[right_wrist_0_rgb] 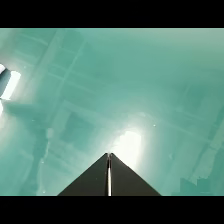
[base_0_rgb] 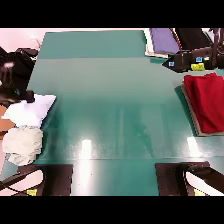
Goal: Fold the shirts.
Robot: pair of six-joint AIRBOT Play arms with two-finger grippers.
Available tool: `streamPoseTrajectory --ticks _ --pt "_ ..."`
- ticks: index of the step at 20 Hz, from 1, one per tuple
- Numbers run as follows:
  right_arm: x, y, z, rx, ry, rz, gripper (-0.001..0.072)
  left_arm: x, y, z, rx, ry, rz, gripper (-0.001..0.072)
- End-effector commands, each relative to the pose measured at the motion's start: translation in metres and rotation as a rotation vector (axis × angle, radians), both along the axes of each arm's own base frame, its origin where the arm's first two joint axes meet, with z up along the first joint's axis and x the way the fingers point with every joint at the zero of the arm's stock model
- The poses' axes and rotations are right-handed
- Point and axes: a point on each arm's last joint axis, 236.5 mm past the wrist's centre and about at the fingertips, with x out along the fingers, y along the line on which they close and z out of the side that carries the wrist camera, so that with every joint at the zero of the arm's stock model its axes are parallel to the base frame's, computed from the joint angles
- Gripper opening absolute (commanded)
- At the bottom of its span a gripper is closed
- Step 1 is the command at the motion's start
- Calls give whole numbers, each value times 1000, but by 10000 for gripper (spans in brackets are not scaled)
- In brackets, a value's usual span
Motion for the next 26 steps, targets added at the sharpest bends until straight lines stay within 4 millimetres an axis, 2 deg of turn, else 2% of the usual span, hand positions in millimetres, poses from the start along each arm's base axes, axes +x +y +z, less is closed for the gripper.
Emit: streamPoseTrajectory --ticks 1,2,3,4,5,6,8,10,11,12,14,16,17,19,21,23,26 --pt "0 0 1 1 -2 0 21 -19 7 -50 -24 77 34 663" --pt "0 0 1 1 -2 0 21 -20 5 -52 -32 81 40 662" --pt "0 0 1 2 -3 -1 21 -19 6 -51 -33 77 49 585" --pt "1 0 2 3 -9 -4 21 -17 6 -49 -32 72 51 300" --pt "3 0 3 7 -16 -8 21 -15 7 -45 -32 67 52 76" --pt "5 0 5 11 -26 -12 21 -13 7 -38 -31 57 53 31" --pt "9 -1 16 24 -71 -31 21 4 7 0 -30 -33 55 31" --pt "16 -4 43 60 -176 -71 21 27 -2 76 -48 -231 50 30" --pt "17 -7 61 79 -240 -94 21 35 -12 127 -52 -356 29 30" --pt "17 -10 77 95 -295 -113 21 38 -27 179 -55 -482 -6 29" --pt "16 -15 103 122 -384 -144 21 30 -72 268 -62 -687 -131 29" --pt "13 -18 118 138 -433 -159 21 12 -122 331 -88 -825 -266 29" --pt "12 -19 120 140 -441 -162 21 4 -147 349 -111 -863 -333 29" --pt "13 -17 122 134 -432 -151 21 -7 -198 367 -174 -902 -469 29" --pt "16 -13 129 122 -421 -125 21 -13 -249 360 -238 -877 -597 29" --pt "21 -10 144 114 -435 -109 21 -16 -307 335 -296 -799 -731 29" --pt "25 -9 169 108 -475 -93 21 -25 -401 272 -320 -638 -963 32"
